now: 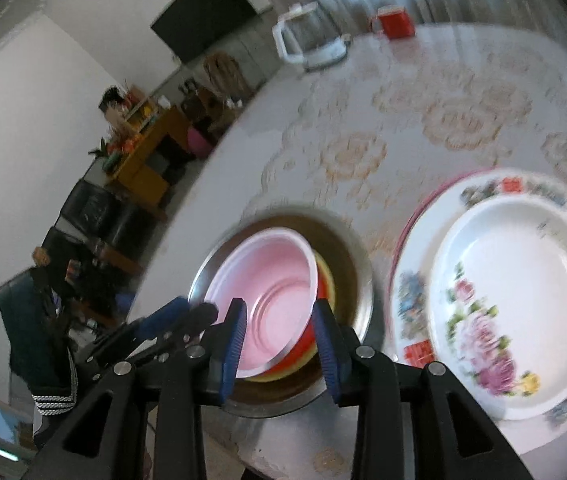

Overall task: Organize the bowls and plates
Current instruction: 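Open the right gripper and withdraw it from the nested bowls, then move the right gripper to the steel bowl rim while the left gripper approaches it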

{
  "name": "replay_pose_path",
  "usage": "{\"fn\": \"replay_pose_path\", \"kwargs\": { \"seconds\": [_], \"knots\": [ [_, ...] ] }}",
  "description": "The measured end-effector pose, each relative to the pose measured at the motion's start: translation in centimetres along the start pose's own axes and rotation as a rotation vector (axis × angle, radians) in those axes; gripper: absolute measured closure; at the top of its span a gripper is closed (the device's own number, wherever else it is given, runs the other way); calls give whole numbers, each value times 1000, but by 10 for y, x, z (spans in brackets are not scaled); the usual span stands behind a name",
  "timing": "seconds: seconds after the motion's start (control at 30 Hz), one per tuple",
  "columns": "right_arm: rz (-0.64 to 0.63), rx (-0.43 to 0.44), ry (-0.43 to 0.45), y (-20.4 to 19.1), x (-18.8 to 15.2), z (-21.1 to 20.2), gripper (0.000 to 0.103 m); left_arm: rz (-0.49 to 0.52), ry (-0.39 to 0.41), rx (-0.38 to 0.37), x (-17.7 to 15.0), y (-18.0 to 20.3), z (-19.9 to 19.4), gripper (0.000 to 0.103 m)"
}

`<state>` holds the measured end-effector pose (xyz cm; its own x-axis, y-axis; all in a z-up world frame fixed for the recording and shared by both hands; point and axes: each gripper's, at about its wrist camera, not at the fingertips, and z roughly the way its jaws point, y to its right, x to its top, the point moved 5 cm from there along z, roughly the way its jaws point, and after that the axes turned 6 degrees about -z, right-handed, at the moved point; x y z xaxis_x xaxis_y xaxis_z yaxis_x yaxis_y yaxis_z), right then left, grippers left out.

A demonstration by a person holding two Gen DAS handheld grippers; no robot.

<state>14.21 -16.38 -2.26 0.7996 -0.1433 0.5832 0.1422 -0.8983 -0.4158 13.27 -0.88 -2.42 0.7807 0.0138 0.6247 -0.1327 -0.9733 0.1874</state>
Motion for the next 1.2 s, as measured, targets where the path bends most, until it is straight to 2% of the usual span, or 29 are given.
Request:
{"fn": "replay_pose_path", "kwargs": {
  "seconds": [0.03, 0.1, 0.2, 0.43, 0.7, 1.07, 1.2],
  "knots": [
    [-10, -12, 15, 0, 1, -4, 68, -1, 7, 7, 1, 0, -2, 56],
    [-27, -37, 43, 0, 0, -13, 68, -5, 27, 16, 1, -1, -7, 43],
    [-25, -27, 52, 2, -7, -19, 68, -15, 70, 30, 3, -4, -17, 35],
    [-27, -51, 17, 6, -27, -20, 68, -19, 113, 81, 1, -17, -24, 35],
    [20, -59, -27, 15, -42, -9, 68, -66, 88, 102, -7, -38, -15, 35],
    [109, -72, -41, 27, -45, 6, 68, -157, 53, 7, -8, -53, -3, 35],
    [117, -73, -48, 29, -45, 12, 68, -177, 35, -5, -10, -55, 4, 35]
  ]
}}
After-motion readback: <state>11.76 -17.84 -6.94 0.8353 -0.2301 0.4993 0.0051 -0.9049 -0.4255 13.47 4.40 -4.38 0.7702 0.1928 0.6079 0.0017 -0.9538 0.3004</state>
